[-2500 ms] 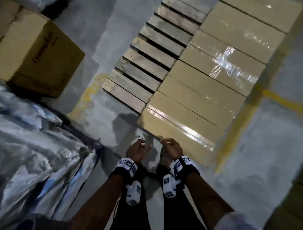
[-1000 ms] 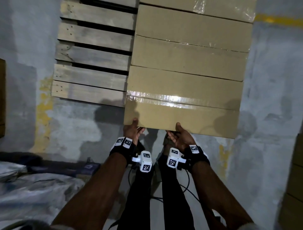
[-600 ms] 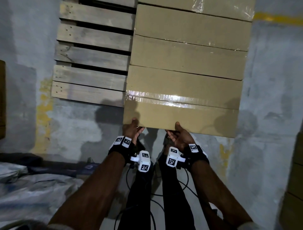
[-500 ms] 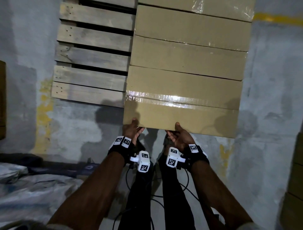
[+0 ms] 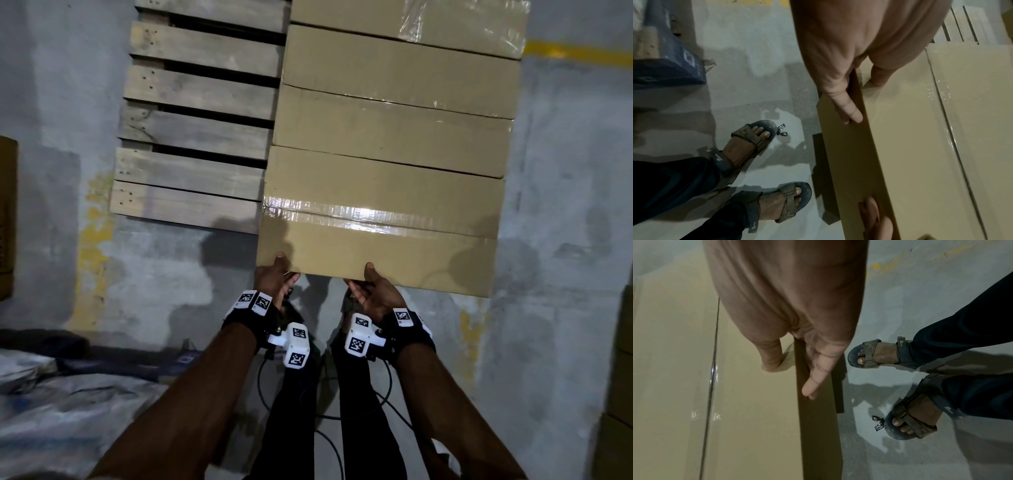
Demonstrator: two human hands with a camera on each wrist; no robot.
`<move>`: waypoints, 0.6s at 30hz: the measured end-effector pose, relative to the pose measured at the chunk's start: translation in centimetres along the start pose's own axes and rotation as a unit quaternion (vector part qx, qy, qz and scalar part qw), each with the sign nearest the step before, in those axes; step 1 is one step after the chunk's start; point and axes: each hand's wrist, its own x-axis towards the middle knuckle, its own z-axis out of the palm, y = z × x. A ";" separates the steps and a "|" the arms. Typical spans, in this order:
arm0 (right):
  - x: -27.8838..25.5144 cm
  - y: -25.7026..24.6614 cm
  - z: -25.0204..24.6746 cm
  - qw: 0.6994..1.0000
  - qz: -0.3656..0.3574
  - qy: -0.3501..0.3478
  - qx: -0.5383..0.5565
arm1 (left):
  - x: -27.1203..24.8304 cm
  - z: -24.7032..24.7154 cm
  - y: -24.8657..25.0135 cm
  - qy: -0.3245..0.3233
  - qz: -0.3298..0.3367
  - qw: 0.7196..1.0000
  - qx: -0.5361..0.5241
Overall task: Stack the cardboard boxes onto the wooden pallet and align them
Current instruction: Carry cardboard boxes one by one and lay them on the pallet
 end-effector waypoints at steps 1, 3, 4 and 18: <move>0.0 0.0 0.0 1.000 0.000 -0.001 -0.001 | 0.1 0.0 0.1 0.000 -0.002 1.000 -0.001; 0.2 0.1 -0.1 1.000 0.002 -0.001 0.002 | 0.2 -0.1 0.1 -0.002 -0.002 1.000 0.000; 0.3 0.1 -0.1 1.000 0.002 0.000 0.004 | 0.0 0.0 0.2 -0.003 -0.005 1.000 0.001; -5.6 -4.4 -3.3 0.977 -0.082 0.146 -0.134 | -2.5 -6.4 4.1 0.043 0.042 0.931 0.361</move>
